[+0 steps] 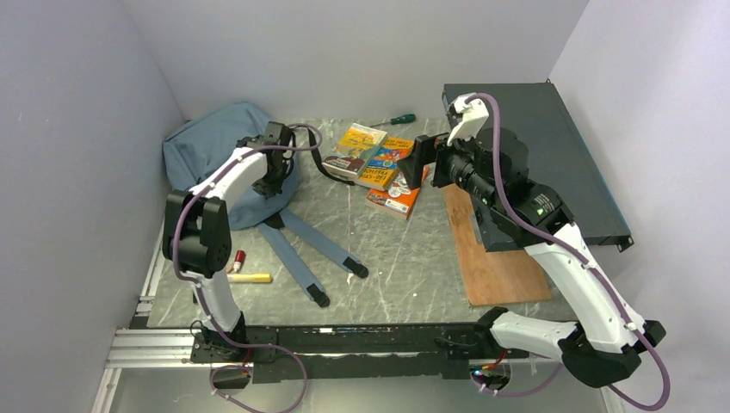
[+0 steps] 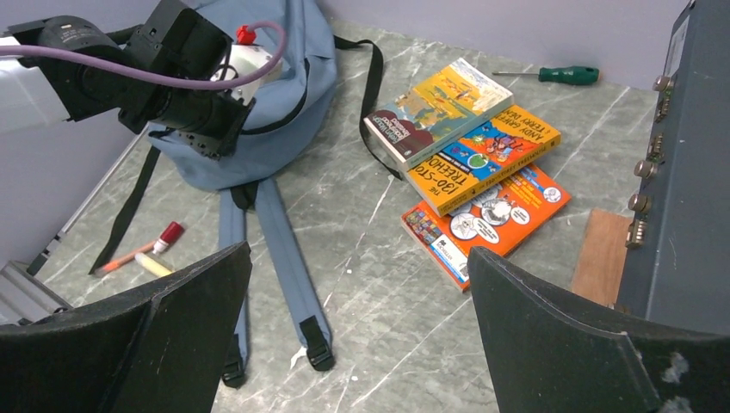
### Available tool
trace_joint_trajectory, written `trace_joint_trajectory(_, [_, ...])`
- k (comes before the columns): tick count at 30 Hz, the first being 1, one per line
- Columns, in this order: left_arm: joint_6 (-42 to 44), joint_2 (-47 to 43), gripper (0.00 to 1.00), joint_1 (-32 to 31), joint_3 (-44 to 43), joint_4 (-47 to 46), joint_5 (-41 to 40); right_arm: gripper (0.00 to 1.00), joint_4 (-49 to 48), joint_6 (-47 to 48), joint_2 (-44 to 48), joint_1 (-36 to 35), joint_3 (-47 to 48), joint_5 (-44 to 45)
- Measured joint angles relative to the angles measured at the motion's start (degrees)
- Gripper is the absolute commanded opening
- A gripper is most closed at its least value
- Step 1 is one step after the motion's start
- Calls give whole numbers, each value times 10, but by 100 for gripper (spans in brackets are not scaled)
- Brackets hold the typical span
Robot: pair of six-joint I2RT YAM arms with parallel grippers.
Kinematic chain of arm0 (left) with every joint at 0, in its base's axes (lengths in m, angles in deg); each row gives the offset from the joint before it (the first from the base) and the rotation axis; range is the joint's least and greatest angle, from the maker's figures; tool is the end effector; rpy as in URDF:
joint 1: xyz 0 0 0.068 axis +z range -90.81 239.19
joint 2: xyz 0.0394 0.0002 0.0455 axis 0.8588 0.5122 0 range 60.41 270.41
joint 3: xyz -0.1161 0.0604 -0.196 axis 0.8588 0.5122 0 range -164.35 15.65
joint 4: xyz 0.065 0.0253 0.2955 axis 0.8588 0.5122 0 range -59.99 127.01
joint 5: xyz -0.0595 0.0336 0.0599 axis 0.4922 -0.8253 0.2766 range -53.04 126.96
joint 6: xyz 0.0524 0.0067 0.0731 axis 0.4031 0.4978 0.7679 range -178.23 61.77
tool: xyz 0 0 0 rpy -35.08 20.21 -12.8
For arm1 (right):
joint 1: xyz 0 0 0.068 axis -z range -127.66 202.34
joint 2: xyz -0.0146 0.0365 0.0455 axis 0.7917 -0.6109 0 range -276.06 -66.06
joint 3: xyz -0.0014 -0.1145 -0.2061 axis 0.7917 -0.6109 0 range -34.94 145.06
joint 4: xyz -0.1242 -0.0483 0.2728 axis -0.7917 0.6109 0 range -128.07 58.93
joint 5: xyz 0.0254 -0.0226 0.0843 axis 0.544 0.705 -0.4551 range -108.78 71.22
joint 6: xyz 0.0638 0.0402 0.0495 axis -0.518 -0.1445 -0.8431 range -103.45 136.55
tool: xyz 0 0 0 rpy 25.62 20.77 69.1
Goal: Pack the student bag
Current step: Pick up the student bag at the center of the board.
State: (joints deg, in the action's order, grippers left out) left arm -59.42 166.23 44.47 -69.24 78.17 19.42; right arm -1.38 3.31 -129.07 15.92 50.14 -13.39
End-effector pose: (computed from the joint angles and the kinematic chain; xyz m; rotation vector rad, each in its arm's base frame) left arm 0.4193 -0.0850 0.1420 0.2435 2.7095 0.3459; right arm 0.2561 0.1795 0.4398 -0.3069 1.8311 0.5228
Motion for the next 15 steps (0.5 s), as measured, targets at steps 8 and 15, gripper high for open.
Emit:
trace_joint_trajectory(8, [1,-22,0,0,-61,24,3,100,0,-1,5,0,-2,-1])
trace_joint_trajectory(15, [-16,-32,0,3,-301,96,33,100,0,-7,5,0,-2,-16])
